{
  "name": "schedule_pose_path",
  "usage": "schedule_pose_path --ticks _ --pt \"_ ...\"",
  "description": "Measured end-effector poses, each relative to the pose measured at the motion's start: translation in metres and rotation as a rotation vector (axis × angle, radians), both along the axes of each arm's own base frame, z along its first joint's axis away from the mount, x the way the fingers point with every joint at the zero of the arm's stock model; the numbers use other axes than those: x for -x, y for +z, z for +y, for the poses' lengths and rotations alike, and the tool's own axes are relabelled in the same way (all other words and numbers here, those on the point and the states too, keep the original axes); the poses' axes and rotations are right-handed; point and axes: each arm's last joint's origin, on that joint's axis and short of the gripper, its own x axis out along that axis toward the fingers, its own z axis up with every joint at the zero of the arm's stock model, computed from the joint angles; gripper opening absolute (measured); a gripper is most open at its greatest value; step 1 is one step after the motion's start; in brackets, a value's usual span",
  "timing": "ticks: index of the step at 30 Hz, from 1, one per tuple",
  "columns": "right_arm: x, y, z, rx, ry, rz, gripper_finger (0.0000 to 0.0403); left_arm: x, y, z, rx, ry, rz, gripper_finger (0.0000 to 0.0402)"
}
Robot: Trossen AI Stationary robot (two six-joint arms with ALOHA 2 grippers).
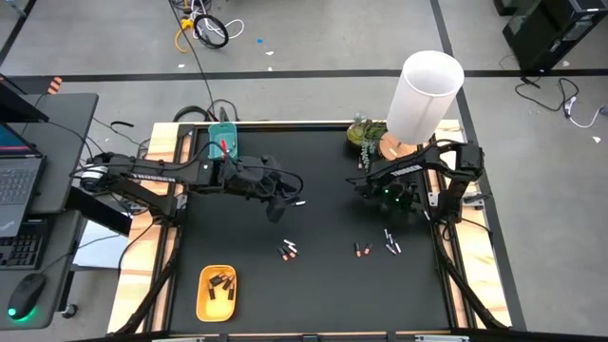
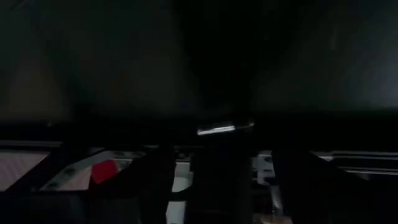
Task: Sort batteries
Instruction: Put the silver battery into the blue bin
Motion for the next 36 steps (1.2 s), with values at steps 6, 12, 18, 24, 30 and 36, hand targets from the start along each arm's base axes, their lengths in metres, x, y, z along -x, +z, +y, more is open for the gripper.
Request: schedule_pose_path --ticks 6,12,18,24,30,36 --pt "-0.001 -0.007 0.002 0.052 0.047 0.051 0.0261 0.0 0.0 0.0 -0.002 0.003 0.0 0.0167" --pt "-0.002 -0.017 0.008 0.046 0.012 0.118 0.0249 0.0 0.0 0.0 -0.003 0.003 0.001 0.0167" --pt "-0.002 -0.02 0.009 0.052 -0.018 0.127 0.0241 0.0 0.0 0.0 -0.002 0.003 0.003 0.0167" --pt "0.001 -0.022 0.002 0.011 -0.1 0.115 0.0239 0.0 0.0 0.0 0.0 0.002 0.004 0.0167" --pt "0.004 -0.021 -0.006 0.004 -0.155 0.121 0.0235 0.001 -0.003 -0.004 0.01 -0.015 0.03 0.0167" --pt "0.008 -0.022 -0.019 -0.025 -0.251 0.107 0.0229 0.003 -0.005 -0.009 0.018 -0.028 0.06 0.0167"
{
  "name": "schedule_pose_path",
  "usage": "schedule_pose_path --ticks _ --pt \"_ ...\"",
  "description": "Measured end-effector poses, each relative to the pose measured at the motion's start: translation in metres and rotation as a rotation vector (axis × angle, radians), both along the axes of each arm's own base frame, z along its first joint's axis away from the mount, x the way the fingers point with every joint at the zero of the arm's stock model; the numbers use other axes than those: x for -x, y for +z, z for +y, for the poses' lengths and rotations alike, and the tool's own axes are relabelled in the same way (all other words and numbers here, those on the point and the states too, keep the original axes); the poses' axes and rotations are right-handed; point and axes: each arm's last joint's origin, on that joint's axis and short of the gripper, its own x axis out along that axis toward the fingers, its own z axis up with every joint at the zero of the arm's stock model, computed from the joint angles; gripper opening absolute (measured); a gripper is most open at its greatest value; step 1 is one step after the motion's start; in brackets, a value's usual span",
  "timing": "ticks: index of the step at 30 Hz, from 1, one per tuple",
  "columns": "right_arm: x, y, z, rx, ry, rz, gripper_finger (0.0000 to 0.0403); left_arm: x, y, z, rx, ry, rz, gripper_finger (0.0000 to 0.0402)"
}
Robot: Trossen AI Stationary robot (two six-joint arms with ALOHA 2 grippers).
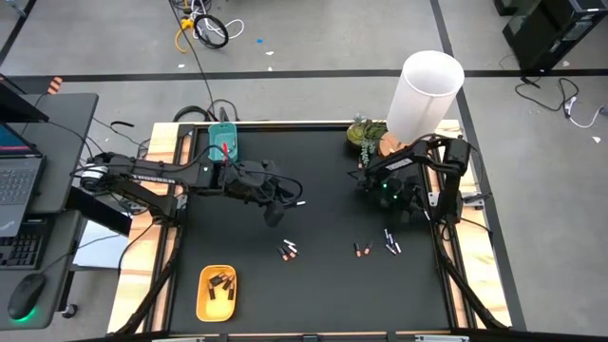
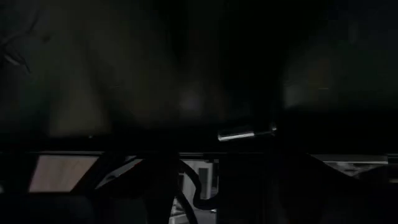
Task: Sort batteries
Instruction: Put the silver battery into the blue bin
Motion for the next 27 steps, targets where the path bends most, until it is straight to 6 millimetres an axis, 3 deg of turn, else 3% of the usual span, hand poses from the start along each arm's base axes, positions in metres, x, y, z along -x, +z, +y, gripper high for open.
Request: schedule_pose_path --ticks 8,15,21,27 --pt "0.005 0.007 -0.009 0.029 -0.048 0.012 0.0214 0.001 0.0 -0.009 -0.016 -0.006 0.0 0.0167" --pt "0.009 0.043 -0.006 0.181 -0.183 -0.089 0.0201 0.001 0.0 -0.009 -0.025 -0.004 0.0 0.0167" --pt "0.02 0.074 -0.003 0.364 -0.29 -0.284 0.0193 0.001 0.0 -0.009 -0.058 -0.016 -0.001 0.0167" --pt "0.037 0.072 0.004 0.501 -0.449 -0.371 0.0191 -0.001 0.002 -0.009 -0.068 -0.022 -0.025 0.0167"
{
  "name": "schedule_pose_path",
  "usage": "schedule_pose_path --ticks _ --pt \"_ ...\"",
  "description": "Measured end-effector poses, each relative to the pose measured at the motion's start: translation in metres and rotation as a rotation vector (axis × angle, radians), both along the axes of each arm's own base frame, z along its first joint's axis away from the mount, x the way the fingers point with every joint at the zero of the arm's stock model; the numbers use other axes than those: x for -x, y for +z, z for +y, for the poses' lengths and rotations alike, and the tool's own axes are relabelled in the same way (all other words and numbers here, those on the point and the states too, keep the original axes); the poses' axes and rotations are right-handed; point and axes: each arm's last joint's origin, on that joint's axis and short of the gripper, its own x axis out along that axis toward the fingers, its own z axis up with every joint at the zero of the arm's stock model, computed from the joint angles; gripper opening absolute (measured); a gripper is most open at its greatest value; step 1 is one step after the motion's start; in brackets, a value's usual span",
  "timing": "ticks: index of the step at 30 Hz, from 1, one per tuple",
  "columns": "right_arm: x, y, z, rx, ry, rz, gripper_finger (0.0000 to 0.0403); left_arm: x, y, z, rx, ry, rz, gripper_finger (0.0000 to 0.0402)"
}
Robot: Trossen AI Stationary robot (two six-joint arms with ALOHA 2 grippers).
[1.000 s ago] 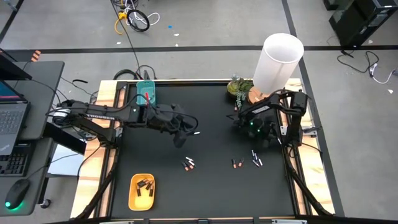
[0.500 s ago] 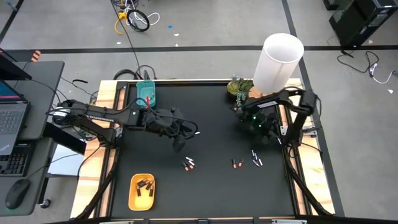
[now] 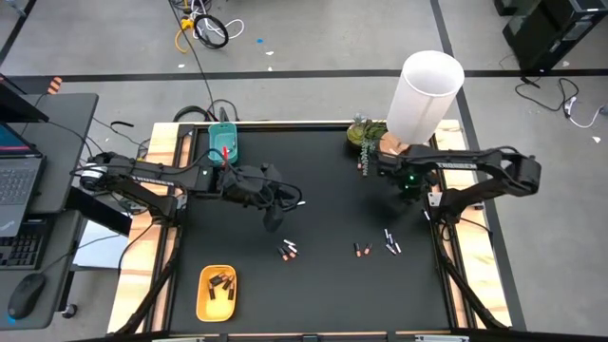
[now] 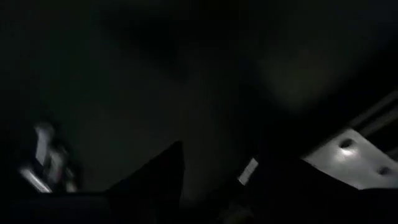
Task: Sort batteries
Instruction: Put the silver battery into the blue bin
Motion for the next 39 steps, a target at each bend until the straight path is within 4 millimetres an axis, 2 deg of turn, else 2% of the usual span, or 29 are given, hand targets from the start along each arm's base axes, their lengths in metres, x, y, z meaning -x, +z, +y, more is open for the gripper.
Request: schedule_pose_path --ticks 5,10,14,19,26,39 --pt "0.002 0.001 0.002 0.095 -0.076 0.015 0.0181 0.0 0.0 0.0 0.018 0.01 -0.001 0.0167" --pt "0.002 0.001 0.004 0.128 0.032 0.028 0.0164 0.0 0.0 0.0 0.023 0.013 -0.003 0.0167" --pt "0.001 -0.002 0.006 0.039 0.18 0.019 0.0157 0.0 0.0 0.0 0.024 0.013 -0.004 0.0167" --pt "-0.006 -0.02 0.007 -0.086 0.273 0.1 0.0158 -0.001 0.001 0.0 0.025 0.013 -0.012 0.0167" --pt "-0.012 -0.044 0.005 -0.176 0.278 0.245 0.0158 -0.001 0.003 0.0 0.033 0.016 -0.031 0.0167" --pt "-0.006 -0.05 -0.011 -0.241 0.169 0.246 0.0158 -0.001 0.002 -0.002 0.057 0.023 -0.03 0.0167"
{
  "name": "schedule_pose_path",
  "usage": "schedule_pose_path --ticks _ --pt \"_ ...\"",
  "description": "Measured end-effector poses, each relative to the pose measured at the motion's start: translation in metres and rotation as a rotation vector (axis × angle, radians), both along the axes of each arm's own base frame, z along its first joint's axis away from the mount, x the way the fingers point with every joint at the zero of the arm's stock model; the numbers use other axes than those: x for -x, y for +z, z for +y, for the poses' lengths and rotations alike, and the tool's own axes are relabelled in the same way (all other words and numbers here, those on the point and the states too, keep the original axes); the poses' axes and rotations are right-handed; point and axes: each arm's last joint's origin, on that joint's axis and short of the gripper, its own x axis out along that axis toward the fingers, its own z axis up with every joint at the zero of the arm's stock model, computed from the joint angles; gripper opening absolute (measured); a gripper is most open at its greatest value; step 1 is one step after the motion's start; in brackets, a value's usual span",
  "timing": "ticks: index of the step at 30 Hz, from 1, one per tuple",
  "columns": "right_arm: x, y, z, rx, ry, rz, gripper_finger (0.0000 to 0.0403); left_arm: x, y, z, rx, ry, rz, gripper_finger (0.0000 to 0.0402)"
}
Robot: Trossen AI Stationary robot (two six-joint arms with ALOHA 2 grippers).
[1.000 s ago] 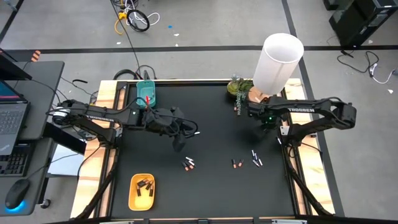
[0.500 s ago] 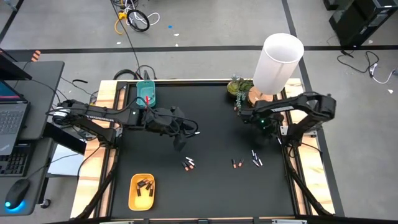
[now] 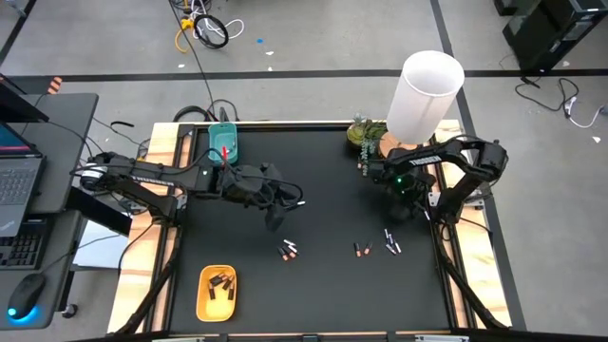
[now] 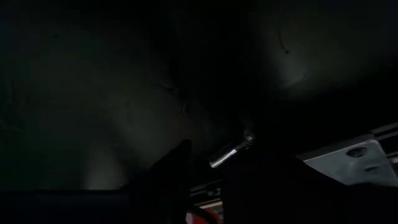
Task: Sort batteries
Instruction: Put the silver battery into the blue bin
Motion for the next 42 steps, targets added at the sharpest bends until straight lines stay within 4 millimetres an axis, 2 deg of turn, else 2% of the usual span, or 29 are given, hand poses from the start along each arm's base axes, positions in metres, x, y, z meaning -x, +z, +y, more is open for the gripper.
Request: schedule_pose_path --ticks 11,26,42 --pt "0.005 -0.013 -0.009 -0.064 -0.066 0.059 0.0157 0.0 0.0 -0.002 0.052 -0.042 0.004 0.0167" --pt "0.004 -0.027 -0.008 -0.128 -0.091 0.137 0.0147 0.0 0.0 -0.003 0.076 -0.058 0.008 0.0167" --pt "-0.006 -0.031 0.003 -0.178 -0.086 0.046 0.0024 0.0 0.0 -0.003 0.079 -0.056 0.008 0.0167"
